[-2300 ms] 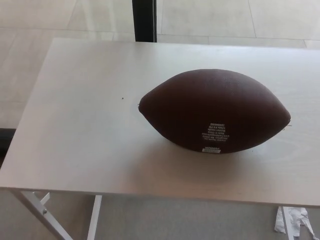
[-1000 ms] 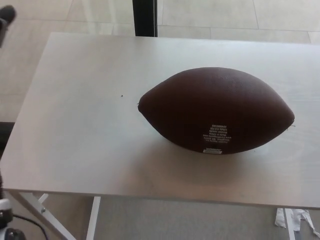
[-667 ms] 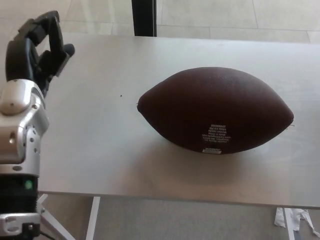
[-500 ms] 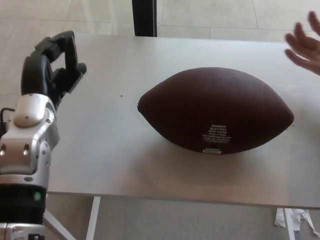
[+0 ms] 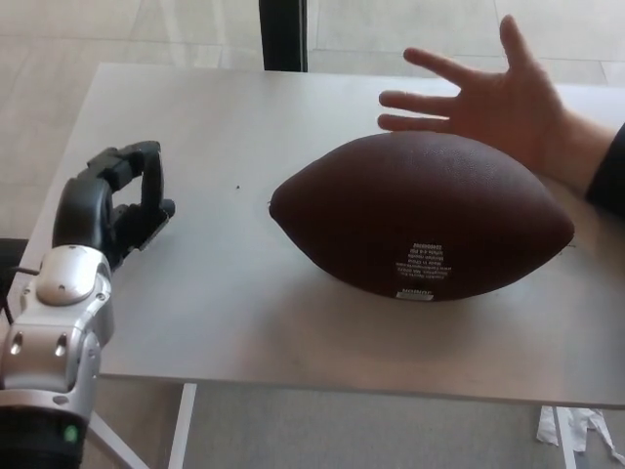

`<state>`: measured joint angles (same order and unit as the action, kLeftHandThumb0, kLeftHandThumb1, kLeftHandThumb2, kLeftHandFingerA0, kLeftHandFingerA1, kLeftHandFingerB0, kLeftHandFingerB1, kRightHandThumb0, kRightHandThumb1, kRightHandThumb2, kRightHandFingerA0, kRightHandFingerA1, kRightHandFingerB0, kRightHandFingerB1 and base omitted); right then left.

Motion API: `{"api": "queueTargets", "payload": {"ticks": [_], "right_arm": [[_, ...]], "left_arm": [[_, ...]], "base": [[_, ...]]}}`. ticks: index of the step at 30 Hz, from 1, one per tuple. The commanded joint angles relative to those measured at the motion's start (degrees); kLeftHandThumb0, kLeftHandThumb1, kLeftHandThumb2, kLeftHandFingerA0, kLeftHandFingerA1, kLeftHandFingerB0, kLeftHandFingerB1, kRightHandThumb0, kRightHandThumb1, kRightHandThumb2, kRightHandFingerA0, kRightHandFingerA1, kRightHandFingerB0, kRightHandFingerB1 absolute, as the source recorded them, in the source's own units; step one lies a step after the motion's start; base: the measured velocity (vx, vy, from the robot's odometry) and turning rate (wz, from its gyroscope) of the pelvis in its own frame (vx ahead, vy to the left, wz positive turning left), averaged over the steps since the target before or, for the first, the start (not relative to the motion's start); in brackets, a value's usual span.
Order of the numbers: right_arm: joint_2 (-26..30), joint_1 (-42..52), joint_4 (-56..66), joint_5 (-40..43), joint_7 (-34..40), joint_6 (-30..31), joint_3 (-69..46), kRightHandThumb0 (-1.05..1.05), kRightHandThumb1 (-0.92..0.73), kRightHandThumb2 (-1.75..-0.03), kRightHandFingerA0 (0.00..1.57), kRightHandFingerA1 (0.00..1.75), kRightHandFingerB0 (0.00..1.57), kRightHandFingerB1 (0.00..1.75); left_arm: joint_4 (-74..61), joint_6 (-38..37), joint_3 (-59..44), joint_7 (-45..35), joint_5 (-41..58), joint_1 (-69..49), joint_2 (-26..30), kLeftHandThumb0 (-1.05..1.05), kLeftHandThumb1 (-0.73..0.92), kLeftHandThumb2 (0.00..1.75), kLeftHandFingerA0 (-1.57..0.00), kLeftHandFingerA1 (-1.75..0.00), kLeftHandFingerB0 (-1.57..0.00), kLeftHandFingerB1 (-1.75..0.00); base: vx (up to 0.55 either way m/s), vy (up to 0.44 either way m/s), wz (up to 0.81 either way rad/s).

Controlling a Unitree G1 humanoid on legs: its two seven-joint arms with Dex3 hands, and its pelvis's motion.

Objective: The robot uses both its hands to grab the left and right ends of a football kept in the middle of the desk infront of it, lifts it up and places it in the palm of a person

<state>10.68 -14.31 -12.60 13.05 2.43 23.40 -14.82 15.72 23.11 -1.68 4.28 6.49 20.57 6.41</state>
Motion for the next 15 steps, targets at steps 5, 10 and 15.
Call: {"api": "queueTargets", "payload": {"ticks": [5, 10, 15], "right_arm": [[-2.91, -2.03, -4.8, -3.01, 0.7, -4.58, 3.54, -1.0, -0.92, -0.73, 0.57, 0.45, 0.4, 0.34], [-5.92, -3.0, -5.52, -3.5, 2.09, -6.66, 4.78, -1.05, -0.92, -0.76, 0.61, 0.51, 0.45, 0.36], [-7.19, -2.9, -4.3, -3.05, 2.02, -6.95, 4.41, -1.05, -0.92, -0.8, 0.57, 0.5, 0.42, 0.36]], "left_arm": [[1.89, -2.25, 2.98, -0.54, -1.08, -1.06, -6.42, -0.99, 0.92, 0.82, -0.41, -0.54, -0.31, -0.41], [3.6, -2.48, 2.84, 1.07, -0.72, -1.24, -11.72, -1.02, 0.92, 0.86, -0.39, -0.54, -0.24, -0.39], [4.98, -2.4, 1.67, 2.18, -0.03, -1.25, -16.31, -1.01, 0.92, 0.84, -0.38, -0.52, -0.24, -0.38]], "base": [[0.0, 0.0, 0.0], [0.0, 0.0, 0.0], [0.0, 0.0, 0.0]]}}
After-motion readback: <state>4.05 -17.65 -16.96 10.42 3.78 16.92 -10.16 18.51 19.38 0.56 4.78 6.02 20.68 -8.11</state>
